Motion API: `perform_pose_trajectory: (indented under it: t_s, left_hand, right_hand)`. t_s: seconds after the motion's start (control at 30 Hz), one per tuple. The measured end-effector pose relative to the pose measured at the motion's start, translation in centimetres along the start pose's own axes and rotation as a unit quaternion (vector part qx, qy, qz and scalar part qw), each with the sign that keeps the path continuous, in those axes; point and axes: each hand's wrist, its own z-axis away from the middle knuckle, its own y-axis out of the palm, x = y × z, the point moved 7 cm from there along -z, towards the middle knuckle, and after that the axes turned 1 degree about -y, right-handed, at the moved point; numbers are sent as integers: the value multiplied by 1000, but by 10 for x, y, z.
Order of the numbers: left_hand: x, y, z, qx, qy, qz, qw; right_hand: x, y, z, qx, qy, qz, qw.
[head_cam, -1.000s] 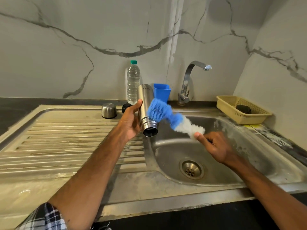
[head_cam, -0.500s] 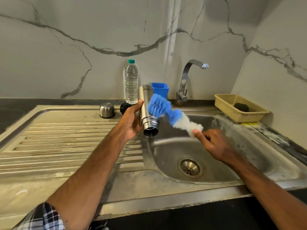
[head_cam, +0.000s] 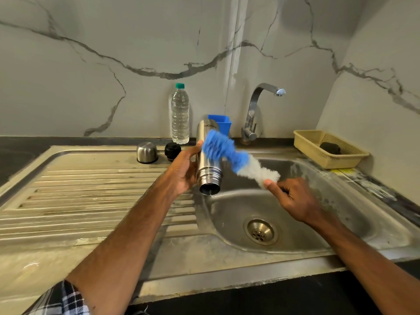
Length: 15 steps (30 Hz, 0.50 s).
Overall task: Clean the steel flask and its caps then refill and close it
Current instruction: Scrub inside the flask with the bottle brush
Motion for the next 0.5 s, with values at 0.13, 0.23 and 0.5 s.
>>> perform_pose_trajectory:
  t_s: [0.13, 0.23, 0.5]
  left_hand:
    - [3, 6, 0, 0, -1, -24, 1000]
    - [7, 8, 0, 9, 0, -38, 999]
    - [8, 9, 0, -3, -5, -67, 998]
  right_hand:
    - [-8, 2, -2, -2, 35, 0, 999]
    - [-7, 3, -1, 12, 29, 3, 999]
    - [-19, 5, -5, 6, 67, 3, 998]
